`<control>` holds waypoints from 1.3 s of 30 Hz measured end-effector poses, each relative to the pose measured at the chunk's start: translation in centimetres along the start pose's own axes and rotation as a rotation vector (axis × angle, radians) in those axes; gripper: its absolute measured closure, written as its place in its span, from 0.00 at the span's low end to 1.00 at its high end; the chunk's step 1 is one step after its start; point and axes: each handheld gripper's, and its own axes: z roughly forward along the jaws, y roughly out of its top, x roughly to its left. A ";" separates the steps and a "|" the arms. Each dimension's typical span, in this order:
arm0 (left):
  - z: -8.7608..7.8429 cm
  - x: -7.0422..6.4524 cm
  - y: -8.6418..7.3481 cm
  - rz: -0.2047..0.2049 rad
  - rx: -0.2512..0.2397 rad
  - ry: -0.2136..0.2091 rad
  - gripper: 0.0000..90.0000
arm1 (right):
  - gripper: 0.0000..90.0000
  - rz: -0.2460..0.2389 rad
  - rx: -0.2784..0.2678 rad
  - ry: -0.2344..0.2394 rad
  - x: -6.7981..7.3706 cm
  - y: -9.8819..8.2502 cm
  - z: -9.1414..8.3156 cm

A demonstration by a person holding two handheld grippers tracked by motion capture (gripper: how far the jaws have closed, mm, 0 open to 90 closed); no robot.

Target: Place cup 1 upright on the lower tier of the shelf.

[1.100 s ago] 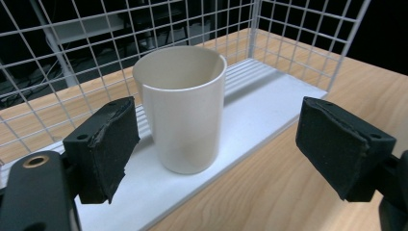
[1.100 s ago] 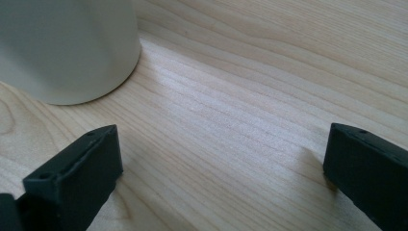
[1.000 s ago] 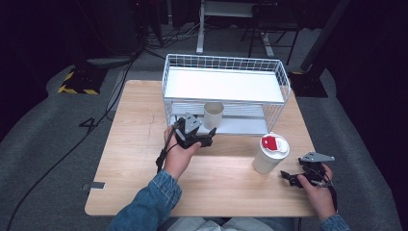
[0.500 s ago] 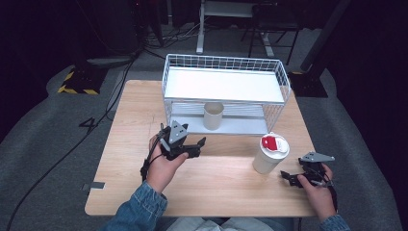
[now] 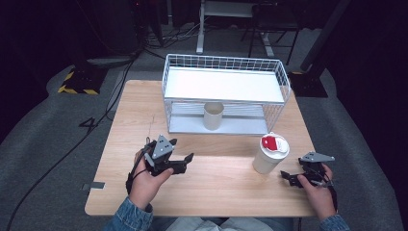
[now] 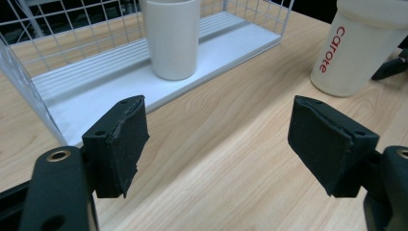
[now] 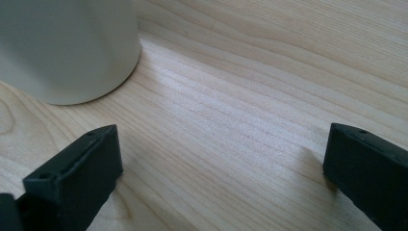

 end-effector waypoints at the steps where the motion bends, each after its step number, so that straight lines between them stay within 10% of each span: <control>1: -0.1 0.0 -0.2 0.008 0.009 0.002 0.25 | 0.00 -0.001 0.000 0.000 0.0 0.0 0.0; 9: -0.5 -0.1 -2.5 0.066 0.100 -0.031 0.24 | 0.00 0.000 0.001 0.001 0.0 0.0 0.0; 39: 1.1 1.0 -8.5 0.062 0.327 -0.028 0.18 | 0.00 -0.020 0.003 0.021 0.0 0.0 -0.1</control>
